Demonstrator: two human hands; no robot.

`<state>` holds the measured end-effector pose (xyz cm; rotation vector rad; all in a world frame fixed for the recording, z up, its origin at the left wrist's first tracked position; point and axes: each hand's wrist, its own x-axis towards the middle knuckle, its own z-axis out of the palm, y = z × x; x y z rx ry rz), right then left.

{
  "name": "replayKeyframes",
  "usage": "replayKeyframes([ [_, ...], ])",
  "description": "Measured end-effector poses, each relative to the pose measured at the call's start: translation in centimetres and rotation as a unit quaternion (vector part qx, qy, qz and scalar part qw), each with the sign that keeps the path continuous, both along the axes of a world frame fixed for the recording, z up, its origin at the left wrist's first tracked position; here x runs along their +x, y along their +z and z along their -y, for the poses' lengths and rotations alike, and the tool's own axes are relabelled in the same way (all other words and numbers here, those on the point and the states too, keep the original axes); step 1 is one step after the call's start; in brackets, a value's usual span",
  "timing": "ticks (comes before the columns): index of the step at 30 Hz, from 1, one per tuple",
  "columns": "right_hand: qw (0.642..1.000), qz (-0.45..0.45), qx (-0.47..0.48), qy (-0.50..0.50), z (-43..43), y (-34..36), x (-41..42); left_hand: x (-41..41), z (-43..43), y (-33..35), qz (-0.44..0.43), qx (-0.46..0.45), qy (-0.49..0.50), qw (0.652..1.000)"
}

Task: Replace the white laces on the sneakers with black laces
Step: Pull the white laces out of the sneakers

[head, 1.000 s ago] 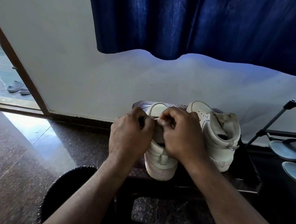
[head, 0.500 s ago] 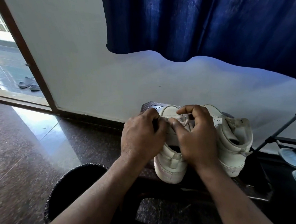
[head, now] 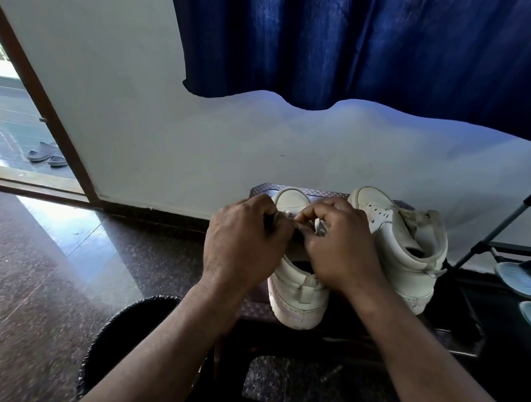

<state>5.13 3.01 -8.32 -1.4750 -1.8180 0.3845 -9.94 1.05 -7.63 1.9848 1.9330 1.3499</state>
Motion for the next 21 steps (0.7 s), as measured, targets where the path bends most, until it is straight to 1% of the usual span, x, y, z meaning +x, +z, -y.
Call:
replayKeyframes([
  [2, 1.0, 0.002, 0.011, -0.01, -0.1, 0.0, -0.1, 0.1, -0.1, -0.2, 0.013, -0.005, 0.0, 1.0],
  [4, 0.998, -0.034, 0.052, -0.012, 0.3, 0.1, -0.3, 0.1, -0.2, -0.2, 0.024, -0.011, -0.002, 1.0],
  [5, 0.993, -0.081, 0.08, -0.016, 0.6, 0.3, -0.3, 0.2, -0.2, -0.2, 0.026, -0.014, -0.004, 1.0],
  [6, 0.982, -0.159, 0.097, -0.021, 0.9, 0.6, -0.3, 0.1, -0.2, -0.3, 0.026, -0.015, -0.006, 1.0],
  [7, 0.959, -0.267, 0.096, -0.024, 1.1, 1.1, -0.1, 0.1, -0.3, -0.2, 0.024, -0.015, -0.007, 1.0],
  [8, 0.918, -0.386, 0.087, -0.028, 1.2, 1.9, 0.1, 0.1, -0.3, -0.2, 0.021, -0.016, -0.008, 1.0],
  [9, 0.87, -0.488, 0.067, -0.032, 1.1, 2.6, 0.4, 0.1, -0.3, -0.2, 0.019, -0.016, -0.009, 1.0],
  [10, 0.83, -0.554, 0.047, -0.036, 1.0, 3.2, 0.8, 0.1, -0.3, -0.2, 0.02, -0.016, -0.011, 1.0],
  [11, 0.816, -0.575, 0.037, -0.037, 0.8, 3.5, 1.1, 0.1, -0.3, -0.3, 0.021, -0.016, -0.012, 1.0],
  [12, 0.833, -0.551, 0.039, -0.036, 0.7, 3.5, 1.2, 0.1, -0.3, -0.3, 0.023, -0.016, -0.013, 1.0],
  [13, 0.872, -0.486, 0.044, -0.037, 0.7, 3.3, 1.2, 0.2, -0.3, -0.4, 0.026, -0.017, -0.013, 0.999],
  [14, 0.918, -0.391, 0.046, -0.04, 0.8, 2.8, 1.0, 0.2, -0.3, -0.4, 0.029, -0.017, -0.013, 0.999],
  [15, 0.955, -0.289, 0.048, -0.04, 0.8, 2.3, 0.9, 0.3, -0.4, -0.4, 0.031, -0.017, -0.013, 0.999],
  [16, 0.98, -0.189, 0.052, -0.038, 0.8, 1.8, 0.8, 0.3, -0.4, -0.5, 0.032, -0.016, -0.013, 0.999],
  [17, 0.993, -0.09, 0.063, -0.036, 0.7, 1.6, 0.8, 0.3, -0.4, -0.5, 0.033, -0.015, -0.012, 0.999],
  [18, 0.997, 0.001, 0.073, -0.031, 0.6, 1.4, 0.7, 0.3, -0.4, -0.5, 0.033, -0.014, -0.012, 0.999],
  [19, 0.995, 0.065, 0.076, -0.022, 0.5, 1.4, 0.7, 0.3, -0.4, -0.5, 0.034, -0.012, -0.011, 0.999],
  [20, 0.992, 0.099, 0.073, -0.014, 0.4, 1.5, 0.8, 0.3, -0.3, -0.6, 0.034, -0.011, -0.011, 0.999],
  [21, 0.991, 0.111, 0.072, -0.004, 0.4, 1.5, 0.8, 0.4, -0.3, -0.6, 0.035, -0.011, -0.011, 0.999],
])
